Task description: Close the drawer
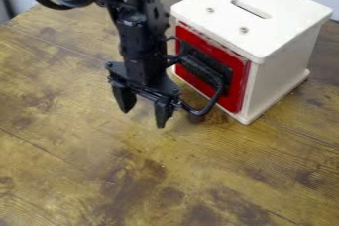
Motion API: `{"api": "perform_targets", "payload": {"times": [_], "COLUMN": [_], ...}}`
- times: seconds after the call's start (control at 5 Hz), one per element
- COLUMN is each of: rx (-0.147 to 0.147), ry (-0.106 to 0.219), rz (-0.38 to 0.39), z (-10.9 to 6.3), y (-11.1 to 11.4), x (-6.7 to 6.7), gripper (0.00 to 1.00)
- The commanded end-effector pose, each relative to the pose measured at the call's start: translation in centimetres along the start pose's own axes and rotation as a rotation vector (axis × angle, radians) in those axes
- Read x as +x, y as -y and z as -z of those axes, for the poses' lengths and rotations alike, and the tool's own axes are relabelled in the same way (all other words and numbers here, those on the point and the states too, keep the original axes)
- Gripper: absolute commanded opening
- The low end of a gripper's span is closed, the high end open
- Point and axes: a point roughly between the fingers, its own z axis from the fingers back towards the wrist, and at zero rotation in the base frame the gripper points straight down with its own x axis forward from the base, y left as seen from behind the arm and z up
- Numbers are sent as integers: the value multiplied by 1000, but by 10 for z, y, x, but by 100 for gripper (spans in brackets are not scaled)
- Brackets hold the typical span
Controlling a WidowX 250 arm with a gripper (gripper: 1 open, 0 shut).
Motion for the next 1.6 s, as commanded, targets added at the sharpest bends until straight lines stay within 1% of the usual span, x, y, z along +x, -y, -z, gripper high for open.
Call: {"api": "perform_targets", "payload": {"times": [0.0, 0.2, 0.4, 0.6, 1.0, 1.2, 1.4], "rx": [19, 25, 24, 24, 9, 6, 6], "ry": [71, 79, 87, 87, 89, 91, 92], "rz": [-38, -82, -96, -109, -12, 37, 54], "z": [-30, -32, -30, -31, -32, -32, -40], "y": [-2, -1, -2, -2, 7, 11, 12], "x": [9, 9, 8, 8, 8, 9, 11], "gripper": [100, 100, 100, 100, 100, 100, 100]}}
